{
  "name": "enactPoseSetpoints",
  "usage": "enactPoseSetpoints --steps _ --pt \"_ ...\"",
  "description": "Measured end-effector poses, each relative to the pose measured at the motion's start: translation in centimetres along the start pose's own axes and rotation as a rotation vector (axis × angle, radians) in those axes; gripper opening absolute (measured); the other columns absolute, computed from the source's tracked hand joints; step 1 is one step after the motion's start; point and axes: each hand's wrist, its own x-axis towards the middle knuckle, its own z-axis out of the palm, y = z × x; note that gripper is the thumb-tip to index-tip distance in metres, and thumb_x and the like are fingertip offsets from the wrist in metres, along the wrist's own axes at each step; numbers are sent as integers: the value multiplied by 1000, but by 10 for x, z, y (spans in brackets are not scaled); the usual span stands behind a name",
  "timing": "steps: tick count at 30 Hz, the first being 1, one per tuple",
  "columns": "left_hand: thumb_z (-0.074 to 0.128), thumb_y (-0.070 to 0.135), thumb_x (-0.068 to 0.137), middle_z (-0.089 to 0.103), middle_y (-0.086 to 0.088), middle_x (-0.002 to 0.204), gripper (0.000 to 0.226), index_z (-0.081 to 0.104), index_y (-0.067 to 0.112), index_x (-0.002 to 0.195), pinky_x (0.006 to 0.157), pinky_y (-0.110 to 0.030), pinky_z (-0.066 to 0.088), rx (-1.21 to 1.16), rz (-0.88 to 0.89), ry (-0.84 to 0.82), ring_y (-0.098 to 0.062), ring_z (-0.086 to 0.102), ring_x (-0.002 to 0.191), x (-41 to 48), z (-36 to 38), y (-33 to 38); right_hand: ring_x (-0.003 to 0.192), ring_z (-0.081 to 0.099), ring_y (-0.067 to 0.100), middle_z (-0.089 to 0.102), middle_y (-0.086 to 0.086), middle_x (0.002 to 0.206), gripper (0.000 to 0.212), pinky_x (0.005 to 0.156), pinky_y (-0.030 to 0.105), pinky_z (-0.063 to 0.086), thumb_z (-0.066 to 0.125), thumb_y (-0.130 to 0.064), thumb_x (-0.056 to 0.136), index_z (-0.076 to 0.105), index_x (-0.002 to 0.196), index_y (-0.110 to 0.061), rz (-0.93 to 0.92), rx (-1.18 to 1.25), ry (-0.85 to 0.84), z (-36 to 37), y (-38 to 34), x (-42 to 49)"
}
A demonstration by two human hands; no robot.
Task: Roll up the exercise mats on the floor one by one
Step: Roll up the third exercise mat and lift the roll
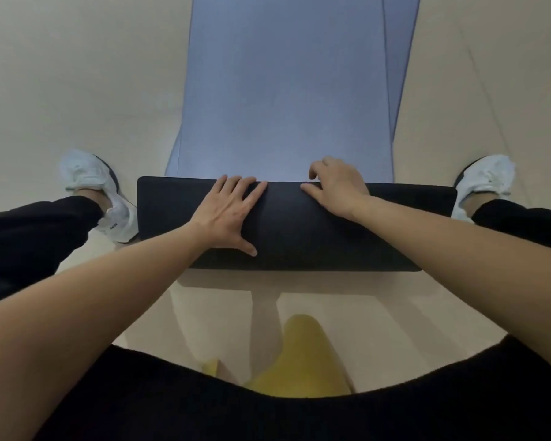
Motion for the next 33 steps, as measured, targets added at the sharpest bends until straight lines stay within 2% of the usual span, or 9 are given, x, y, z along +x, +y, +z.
enactPoseSetpoints --steps 3,7,9,12,16,20,25,29,33 --pt "66 96 52 31 -9 158 145 9 20 162 122 -48 32 -70 -19 -67 -34 35 141 4 10 -4 125 49 32 53 9 138 59 107 47 37 55 -60 97 53 139 -18 -99 -182 97 31 8 -23" --pt "73 86 62 39 -3 154 127 22 23 160 104 -44 47 -174 -15 -127 -29 44 133 10 19 -3 148 27 38 28 8 163 112 121 63 19 44 -92 77 23 160 -20 -112 -301 -128 70 28 -50" --pt "73 83 66 38 -2 156 122 24 22 160 107 -43 45 -185 9 -160 -28 42 135 12 27 4 153 18 40 17 11 168 130 123 67 13 43 -99 68 10 164 -18 -112 -355 -243 86 35 -59" --pt "67 88 66 34 -6 160 127 21 18 162 121 -41 29 -156 39 -199 -30 36 141 9 42 15 155 11 43 10 14 170 141 124 67 9 46 -102 63 1 164 -15 -108 -358 -314 106 37 -67" --pt "55 102 53 26 -10 163 147 11 15 163 128 -53 11 -58 20 -230 -34 25 151 3 59 29 151 24 41 23 16 166 141 126 60 16 55 -98 62 10 163 -12 -137 -293 -317 118 36 -65" --pt "55 101 55 33 -7 159 140 20 17 160 128 -52 15 -43 -1 -194 -32 32 146 -1 73 42 136 46 32 47 10 151 125 119 50 34 63 -92 65 28 157 -14 -166 -174 -324 130 39 -73" --pt "47 103 57 42 -8 151 130 33 20 155 121 -47 27 -115 22 -180 -31 42 136 -7 94 49 102 62 24 65 1 118 85 79 38 48 66 -84 73 51 131 -24 -174 -37 -388 140 40 -79" --pt "44 101 66 59 0 127 106 51 23 137 99 -42 47 -246 44 -304 -25 58 114 -7 109 47 85 64 22 69 -1 95 68 71 37 49 62 -87 74 56 105 -26 -154 -15 -495 142 41 -71" --pt "42 100 70 66 2 88 84 57 23 101 75 -42 52 -398 -13 -384 -23 62 82 2 114 39 81 61 23 65 0 85 79 68 37 47 55 -93 72 62 100 -19 -82 -9 -581 143 42 -54"
